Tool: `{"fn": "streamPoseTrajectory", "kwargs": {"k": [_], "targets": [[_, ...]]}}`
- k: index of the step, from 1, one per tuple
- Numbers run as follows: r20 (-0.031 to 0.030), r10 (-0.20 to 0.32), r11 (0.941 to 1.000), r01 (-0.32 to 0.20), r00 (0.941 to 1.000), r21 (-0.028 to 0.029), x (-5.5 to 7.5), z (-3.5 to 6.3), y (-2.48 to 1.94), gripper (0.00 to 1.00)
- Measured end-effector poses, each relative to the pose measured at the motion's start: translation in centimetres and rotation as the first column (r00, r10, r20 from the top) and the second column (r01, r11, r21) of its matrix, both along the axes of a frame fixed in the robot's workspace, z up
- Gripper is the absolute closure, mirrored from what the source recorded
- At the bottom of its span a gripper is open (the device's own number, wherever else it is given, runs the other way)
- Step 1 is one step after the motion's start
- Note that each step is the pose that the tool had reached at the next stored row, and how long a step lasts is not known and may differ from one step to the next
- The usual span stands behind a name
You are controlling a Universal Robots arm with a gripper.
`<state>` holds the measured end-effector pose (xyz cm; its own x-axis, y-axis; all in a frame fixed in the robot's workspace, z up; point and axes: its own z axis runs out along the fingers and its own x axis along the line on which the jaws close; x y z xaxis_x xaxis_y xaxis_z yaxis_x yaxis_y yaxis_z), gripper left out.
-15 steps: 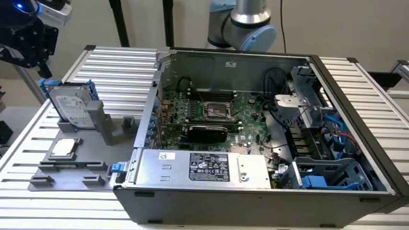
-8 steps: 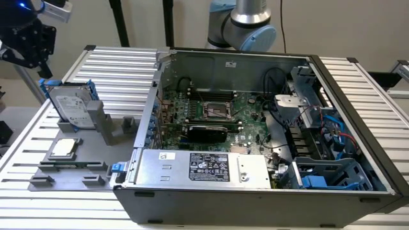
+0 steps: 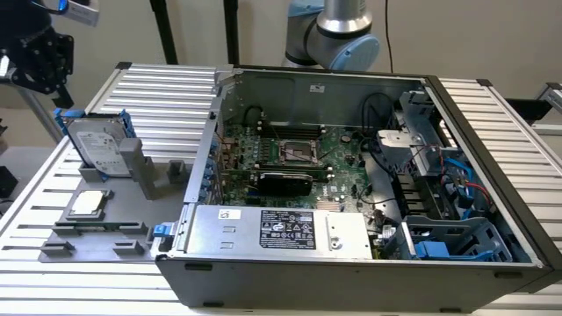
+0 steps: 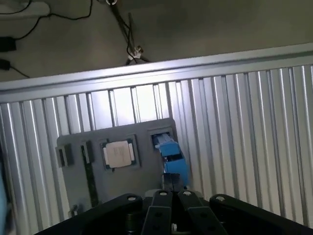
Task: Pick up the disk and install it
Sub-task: 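Pick up the disk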
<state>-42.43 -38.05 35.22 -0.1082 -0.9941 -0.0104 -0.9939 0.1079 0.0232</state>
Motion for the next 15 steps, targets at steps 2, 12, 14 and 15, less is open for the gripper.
{"fn": "streamPoseTrajectory", "kwargs": {"k": [2,12,14,15], "targets": [[0.0030,0.036,0.9993,-0.036,0.9993,0.0002,0.00,-0.02,0.00,1.00],[0.0080,0.141,0.9900,-0.141,0.9900,0.0027,-0.01,-0.29,0.13,1.00],[0.0080,0.141,0.9900,-0.141,0.9899,0.0037,0.00,-0.29,0.15,0.00],[0.0081,0.141,0.9900,-0.141,0.9899,0.0043,0.00,-0.30,0.16,0.00]]}}
